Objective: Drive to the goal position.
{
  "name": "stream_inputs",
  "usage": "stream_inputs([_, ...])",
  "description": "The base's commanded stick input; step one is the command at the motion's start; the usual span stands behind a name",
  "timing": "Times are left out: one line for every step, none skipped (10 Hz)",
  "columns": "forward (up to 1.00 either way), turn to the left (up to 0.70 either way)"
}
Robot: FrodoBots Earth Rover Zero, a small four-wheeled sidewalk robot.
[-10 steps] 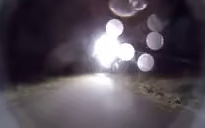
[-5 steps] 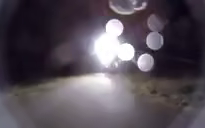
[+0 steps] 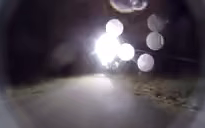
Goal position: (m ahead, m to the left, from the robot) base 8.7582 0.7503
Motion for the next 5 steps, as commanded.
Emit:
stream_inputs([0.70,0.09])
stream_inputs([0.70,0.04])
stream_inputs([0.70,0.04])
stream_inputs([0.70,0.04])
stream_inputs([0.70,0.04])
